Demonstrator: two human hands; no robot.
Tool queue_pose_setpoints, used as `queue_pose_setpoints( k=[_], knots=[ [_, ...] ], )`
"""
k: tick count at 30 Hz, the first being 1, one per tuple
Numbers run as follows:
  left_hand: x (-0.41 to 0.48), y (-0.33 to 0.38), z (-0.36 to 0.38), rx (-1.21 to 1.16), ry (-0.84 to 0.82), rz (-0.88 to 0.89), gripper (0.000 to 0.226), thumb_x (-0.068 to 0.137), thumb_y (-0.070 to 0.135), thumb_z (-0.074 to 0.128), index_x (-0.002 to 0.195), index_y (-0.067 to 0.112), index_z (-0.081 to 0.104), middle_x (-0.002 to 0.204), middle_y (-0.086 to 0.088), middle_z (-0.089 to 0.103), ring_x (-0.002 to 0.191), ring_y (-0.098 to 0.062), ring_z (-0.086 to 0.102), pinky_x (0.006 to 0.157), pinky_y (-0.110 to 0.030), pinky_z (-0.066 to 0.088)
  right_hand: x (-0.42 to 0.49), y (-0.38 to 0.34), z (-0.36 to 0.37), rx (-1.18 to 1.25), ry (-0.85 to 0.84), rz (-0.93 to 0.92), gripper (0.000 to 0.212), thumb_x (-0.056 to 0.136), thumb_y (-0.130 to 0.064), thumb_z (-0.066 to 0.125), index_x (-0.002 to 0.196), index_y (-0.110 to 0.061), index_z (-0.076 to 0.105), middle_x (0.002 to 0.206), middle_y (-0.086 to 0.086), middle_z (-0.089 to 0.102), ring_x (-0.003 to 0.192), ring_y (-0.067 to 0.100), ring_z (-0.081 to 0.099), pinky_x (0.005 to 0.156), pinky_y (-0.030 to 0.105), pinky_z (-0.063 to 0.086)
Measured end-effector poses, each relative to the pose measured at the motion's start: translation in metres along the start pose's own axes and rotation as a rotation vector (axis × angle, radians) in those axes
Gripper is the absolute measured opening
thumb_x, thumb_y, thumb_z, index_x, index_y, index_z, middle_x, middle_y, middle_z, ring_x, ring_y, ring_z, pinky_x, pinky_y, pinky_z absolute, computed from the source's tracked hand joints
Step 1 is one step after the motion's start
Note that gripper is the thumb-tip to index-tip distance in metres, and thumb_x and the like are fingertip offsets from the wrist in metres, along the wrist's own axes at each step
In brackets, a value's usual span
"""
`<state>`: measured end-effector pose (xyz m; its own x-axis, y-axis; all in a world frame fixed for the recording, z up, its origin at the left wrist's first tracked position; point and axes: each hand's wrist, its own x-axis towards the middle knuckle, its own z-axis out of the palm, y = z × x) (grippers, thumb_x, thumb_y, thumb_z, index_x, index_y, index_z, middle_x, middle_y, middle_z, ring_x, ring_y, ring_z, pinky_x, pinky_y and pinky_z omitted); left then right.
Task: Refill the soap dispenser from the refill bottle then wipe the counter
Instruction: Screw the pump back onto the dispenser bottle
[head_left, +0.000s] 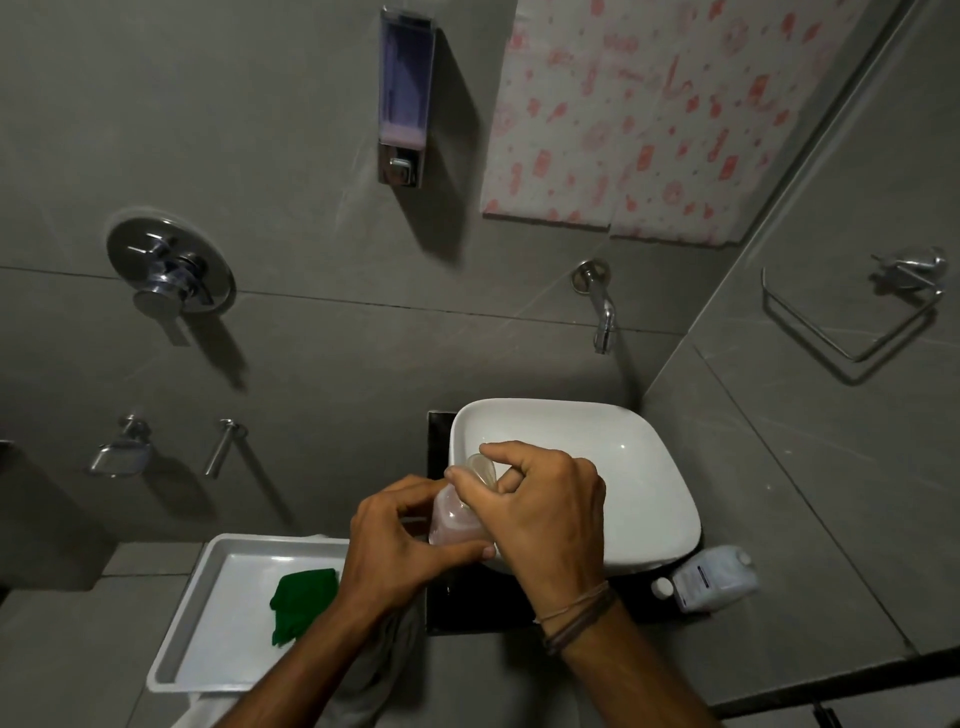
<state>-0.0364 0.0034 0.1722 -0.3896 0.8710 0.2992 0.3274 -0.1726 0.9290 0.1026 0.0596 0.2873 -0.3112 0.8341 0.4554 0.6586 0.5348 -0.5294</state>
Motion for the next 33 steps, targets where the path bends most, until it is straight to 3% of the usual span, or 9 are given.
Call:
queue_pose_setpoints(
  k=[3, 5, 8, 12, 16, 19, 24, 30, 33],
  knots=[
    [0.0, -0.005, -0.001, -0.009, -0.003, 0.0, 0.058, 0.059, 0.066, 0.097, 0.108, 0.039, 0.082, 0.104, 0.011, 0.08, 0.095, -0.014, 0.08, 0.077, -0.039, 0.068, 0.001, 0.006, -0.003, 0.099, -0.122, 0.052, 0.075, 0.057, -0.082, 0.074, 0.112, -0.031, 0.078, 0.065, -0.011, 0.074, 0.063, 0.009, 0.069, 0.072, 0.027, 0.061],
    [-0.002, -0.014, -0.003, -0.005, -0.018, -0.01, 0.058, 0.058, 0.06, 0.101, 0.108, 0.038, 0.082, 0.105, 0.012, 0.08, 0.096, -0.014, 0.08, 0.079, -0.038, 0.068, -0.003, 0.022, -0.007, 0.289, -0.293, 0.161, 0.093, 0.049, -0.089, 0.072, 0.127, -0.039, 0.068, 0.078, -0.017, 0.075, 0.069, 0.008, 0.072, 0.072, 0.024, 0.061],
    [-0.011, -0.036, -0.004, -0.004, -0.031, -0.049, 0.062, 0.056, 0.055, 0.104, 0.111, 0.037, 0.082, 0.108, 0.013, 0.079, 0.1, -0.012, 0.079, 0.082, -0.033, 0.067, -0.025, 0.063, -0.001, 0.538, -0.52, 0.3, 0.081, 0.059, -0.054, 0.093, 0.133, -0.046, 0.06, 0.108, -0.02, 0.072, 0.083, 0.01, 0.076, 0.07, 0.023, 0.061],
    [-0.036, -0.075, 0.007, -0.068, -0.074, -0.154, 0.064, 0.056, 0.053, 0.105, 0.114, 0.039, 0.081, 0.109, 0.012, 0.079, 0.101, -0.012, 0.078, 0.083, -0.028, 0.066, -0.075, 0.104, 0.046, 0.543, -0.67, 0.438, 0.071, 0.077, -0.002, 0.081, 0.132, -0.042, 0.059, 0.128, -0.011, 0.068, 0.082, 0.02, 0.078, 0.077, 0.032, 0.064],
    [-0.063, -0.117, 0.021, -0.095, -0.152, -0.272, 0.066, 0.06, 0.044, 0.106, 0.12, 0.038, 0.079, 0.114, 0.012, 0.081, 0.107, -0.013, 0.078, 0.093, -0.033, 0.064, -0.115, 0.128, 0.1, 0.557, -0.6, 0.564, 0.061, 0.079, 0.001, 0.08, 0.13, -0.032, 0.066, 0.122, -0.007, 0.074, 0.087, 0.02, 0.079, 0.085, 0.043, 0.064],
    [-0.07, -0.139, 0.03, -0.055, -0.173, -0.308, 0.065, 0.058, 0.052, 0.103, 0.118, 0.047, 0.078, 0.114, 0.021, 0.08, 0.108, -0.004, 0.075, 0.094, -0.023, 0.06, -0.132, 0.144, 0.128, 0.609, -0.532, 0.639, 0.057, 0.081, 0.005, 0.078, 0.12, -0.036, 0.069, 0.116, -0.011, 0.076, 0.106, 0.01, 0.074, 0.088, 0.029, 0.062],
    [-0.071, -0.181, 0.045, -0.064, -0.194, -0.418, 0.072, 0.056, 0.034, 0.106, 0.122, 0.024, 0.08, 0.117, 0.004, 0.082, 0.113, -0.019, 0.077, 0.1, -0.052, 0.062, -0.147, 0.165, 0.16, 0.622, -0.436, 0.71, 0.054, 0.082, 0.007, 0.075, 0.12, -0.032, 0.07, 0.116, -0.01, 0.076, 0.109, 0.007, 0.072, 0.095, 0.032, 0.06],
    [-0.056, -0.208, 0.059, -0.079, -0.195, -0.501, 0.082, 0.047, 0.036, 0.104, 0.122, 0.015, 0.079, 0.116, -0.003, 0.083, 0.11, -0.023, 0.079, 0.1, -0.048, 0.063, -0.146, 0.182, 0.189, 0.606, -0.348, 0.787, 0.061, 0.082, 0.01, 0.074, 0.112, -0.042, 0.068, 0.113, -0.015, 0.076, 0.11, 0.003, 0.071, 0.088, 0.02, 0.058],
    [-0.05, -0.21, 0.062, -0.056, -0.198, -0.513, 0.076, 0.048, 0.025, 0.107, 0.119, 0.025, 0.079, 0.11, 0.005, 0.084, 0.105, -0.02, 0.08, 0.093, -0.036, 0.065, -0.145, 0.186, 0.199, 0.604, -0.312, 0.801, 0.06, 0.082, 0.011, 0.073, 0.115, -0.039, 0.069, 0.113, -0.016, 0.074, 0.109, -0.001, 0.07, 0.086, 0.018, 0.058]
  ],
)
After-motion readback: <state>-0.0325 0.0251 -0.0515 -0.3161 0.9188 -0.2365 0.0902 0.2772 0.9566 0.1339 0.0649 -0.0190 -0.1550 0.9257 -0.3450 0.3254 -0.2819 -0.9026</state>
